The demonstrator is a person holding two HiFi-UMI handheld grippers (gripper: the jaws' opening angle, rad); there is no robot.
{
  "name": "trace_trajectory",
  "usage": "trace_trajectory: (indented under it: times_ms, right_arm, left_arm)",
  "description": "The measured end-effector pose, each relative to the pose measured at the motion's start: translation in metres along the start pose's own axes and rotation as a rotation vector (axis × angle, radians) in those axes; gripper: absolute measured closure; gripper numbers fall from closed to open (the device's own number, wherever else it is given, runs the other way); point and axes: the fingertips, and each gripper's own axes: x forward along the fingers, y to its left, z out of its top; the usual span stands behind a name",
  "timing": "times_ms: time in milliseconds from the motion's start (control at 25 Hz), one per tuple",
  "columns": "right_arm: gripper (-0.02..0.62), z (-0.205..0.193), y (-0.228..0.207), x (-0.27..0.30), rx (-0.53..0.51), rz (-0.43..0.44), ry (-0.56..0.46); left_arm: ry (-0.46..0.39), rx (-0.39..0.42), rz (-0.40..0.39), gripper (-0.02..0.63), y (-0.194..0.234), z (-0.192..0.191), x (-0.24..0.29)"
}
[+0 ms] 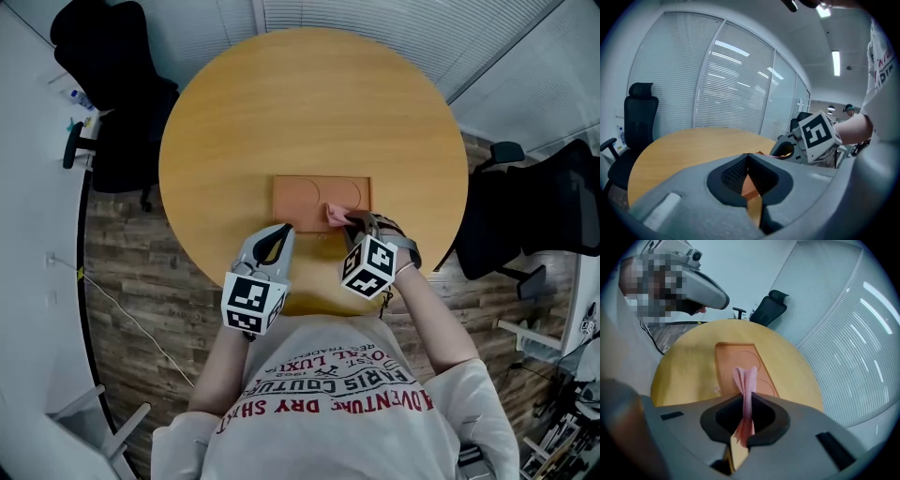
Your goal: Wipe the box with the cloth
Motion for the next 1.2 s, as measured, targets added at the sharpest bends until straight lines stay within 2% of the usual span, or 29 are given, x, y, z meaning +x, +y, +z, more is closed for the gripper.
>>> trace_trajectory:
  times_ms: [240,360,480,680,960,1200]
  right_arm:
    - [0.563,-0.010,-0.037,0.017,-0.127,-0.112,0.037]
    - [0.564,-0.014,-0.051,0.029,-0.132,-0.139,0.042]
    - [0.564,-0.016,-0.060,0.042,-0.106,-0.139,0.041]
    - [0.564,-0.015,-0.069,0.059,-0.160,-0.142,0.055]
    - [0.563,-0.019,-0.061,0.073,-0.141,-0.072,0.064]
    - [0.563,-0.024,-0.058,0.073,-0.166,-0.041,0.077]
  left_arm:
    - [0.007,0.006,0.023,0.597,0.012,0.005,0.005]
    - [-0.001,-0.008,0.043,0.597,0.020,0.008,0.005]
    - [0.003,-0.020,0.054,0.597,0.026,0.005,0.006]
    - [0.021,-0.036,0.074,0.597,0.037,-0.001,0.006]
    - [0.039,-0.051,0.084,0.597,0.049,-0.007,0.012]
    - [0.027,-0.052,0.065,0.597,0.046,-0.002,0.015]
